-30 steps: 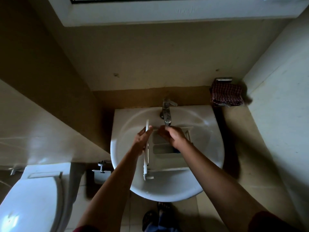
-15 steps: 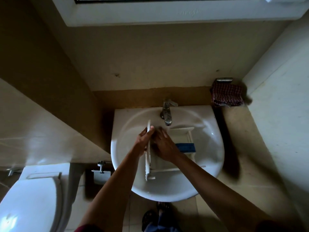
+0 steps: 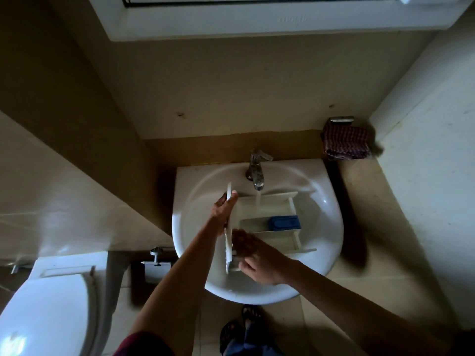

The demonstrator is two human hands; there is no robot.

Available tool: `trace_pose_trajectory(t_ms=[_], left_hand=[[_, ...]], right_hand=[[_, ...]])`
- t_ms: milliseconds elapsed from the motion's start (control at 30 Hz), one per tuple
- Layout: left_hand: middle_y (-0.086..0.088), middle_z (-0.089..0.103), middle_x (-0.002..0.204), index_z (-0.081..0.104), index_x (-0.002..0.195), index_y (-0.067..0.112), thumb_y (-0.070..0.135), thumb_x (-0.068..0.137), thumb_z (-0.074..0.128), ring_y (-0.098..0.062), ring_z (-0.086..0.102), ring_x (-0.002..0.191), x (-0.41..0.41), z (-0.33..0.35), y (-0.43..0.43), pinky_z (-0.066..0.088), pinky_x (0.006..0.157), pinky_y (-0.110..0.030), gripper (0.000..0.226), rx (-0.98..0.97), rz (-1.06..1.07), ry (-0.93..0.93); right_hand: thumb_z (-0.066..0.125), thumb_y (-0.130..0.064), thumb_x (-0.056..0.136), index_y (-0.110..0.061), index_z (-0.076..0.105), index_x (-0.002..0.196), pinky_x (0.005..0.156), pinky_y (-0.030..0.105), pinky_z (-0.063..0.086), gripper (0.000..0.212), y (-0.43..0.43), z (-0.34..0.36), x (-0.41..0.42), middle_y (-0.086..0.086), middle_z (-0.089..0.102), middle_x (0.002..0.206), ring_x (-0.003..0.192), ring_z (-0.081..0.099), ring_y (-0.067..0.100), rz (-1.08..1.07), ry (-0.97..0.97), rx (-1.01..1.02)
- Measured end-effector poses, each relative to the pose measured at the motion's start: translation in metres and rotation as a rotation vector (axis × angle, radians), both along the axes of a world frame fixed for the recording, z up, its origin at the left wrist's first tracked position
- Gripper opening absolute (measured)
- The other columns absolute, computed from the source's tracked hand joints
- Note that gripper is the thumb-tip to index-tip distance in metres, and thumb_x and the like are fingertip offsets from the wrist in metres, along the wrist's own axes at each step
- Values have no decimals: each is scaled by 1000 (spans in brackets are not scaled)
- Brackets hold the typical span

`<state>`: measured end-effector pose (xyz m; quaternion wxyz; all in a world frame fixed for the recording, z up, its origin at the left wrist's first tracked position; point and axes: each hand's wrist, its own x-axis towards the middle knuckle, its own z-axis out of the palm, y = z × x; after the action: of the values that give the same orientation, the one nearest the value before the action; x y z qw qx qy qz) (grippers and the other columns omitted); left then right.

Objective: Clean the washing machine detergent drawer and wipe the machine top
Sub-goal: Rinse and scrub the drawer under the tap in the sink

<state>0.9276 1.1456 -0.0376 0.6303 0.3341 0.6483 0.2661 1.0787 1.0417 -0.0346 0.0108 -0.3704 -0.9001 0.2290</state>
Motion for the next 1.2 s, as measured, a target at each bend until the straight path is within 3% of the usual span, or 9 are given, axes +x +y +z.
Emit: trace_pose_trajectory(t_ms=[133, 300, 367, 600, 733, 833, 967, 1100, 1200], left_hand=[[7, 52, 81, 55, 91, 34, 50, 93, 50, -7, 50, 72, 2, 5, 0, 40, 58, -22, 17, 6, -30, 3], [-18, 54, 133, 39, 144, 20, 53, 87, 59, -35, 55, 118, 5, 8, -2, 51, 85, -37, 69, -46, 23, 30], [-15, 51, 138, 37, 145, 21, 58, 82, 64, -31, 53, 118, 3, 11, -5, 44, 100, -43, 78, -56, 85, 105], [-12, 58, 129, 52, 132, 25, 56, 74, 72, -31, 58, 112, -8, 34, -7, 50, 97, -42, 68, 20, 159, 298], [-8, 60, 123, 54, 128, 25, 52, 73, 73, -31, 61, 106, -12, 56, -13, 52, 92, -44, 64, 71, 84, 415], [-9, 56, 134, 41, 142, 27, 54, 74, 72, -32, 53, 122, -13, 69, -18, 45, 101, -40, 79, 116, -39, 559], [-10, 51, 136, 29, 148, 30, 56, 74, 69, -33, 48, 125, -13, 91, -23, 44, 101, -45, 88, 185, -133, 716], [-12, 45, 135, 25, 149, 34, 53, 73, 71, -37, 49, 121, -9, 112, -26, 46, 97, -47, 91, 245, -121, 792], [-12, 43, 132, 26, 147, 35, 52, 69, 75, -37, 50, 116, -4, 123, -29, 48, 92, -49, 93, 283, -90, 817]], right_hand=[[28, -37, 99, -13, 31, 147, 114, 34, 32, 54, -15, 1, 20, 2, 13, 160, 144, 24, 18, 5, 20, -73], [37, -35, 99, -27, 32, 148, 106, 22, 41, 49, -17, -1, 47, -10, 32, 153, 135, 40, 8, -88, 89, -117], [37, -42, 97, -30, 46, 140, 95, 12, 40, 45, -17, -3, 60, -14, 49, 141, 124, 49, 3, -195, 86, -131], [49, -30, 98, -25, 70, 100, 60, 11, 36, 22, -3, -12, 87, -10, 69, 88, 68, 58, -8, -564, 82, -278], [64, -5, 84, -14, 72, 85, 62, 4, 44, 12, 19, -1, 66, -5, 68, 80, 71, 63, 5, -770, 274, -331], [61, 0, 82, -14, 68, 69, 64, 21, 53, 20, 47, 14, 47, 8, 69, 69, 64, 64, 17, -1038, 468, -509], [63, -2, 87, -5, 71, 87, 77, 30, 57, 9, 82, 26, 28, 19, 69, 92, 72, 65, 22, -1274, 560, -749], [54, -24, 96, -6, 63, 123, 86, 15, 46, 34, 104, 34, 8, 10, 62, 126, 111, 61, 22, -1224, 384, -704], [36, -33, 101, -7, 65, 97, 88, 27, 42, 39, 112, 42, 2, 14, 65, 106, 98, 61, 25, -1148, 254, -616]])
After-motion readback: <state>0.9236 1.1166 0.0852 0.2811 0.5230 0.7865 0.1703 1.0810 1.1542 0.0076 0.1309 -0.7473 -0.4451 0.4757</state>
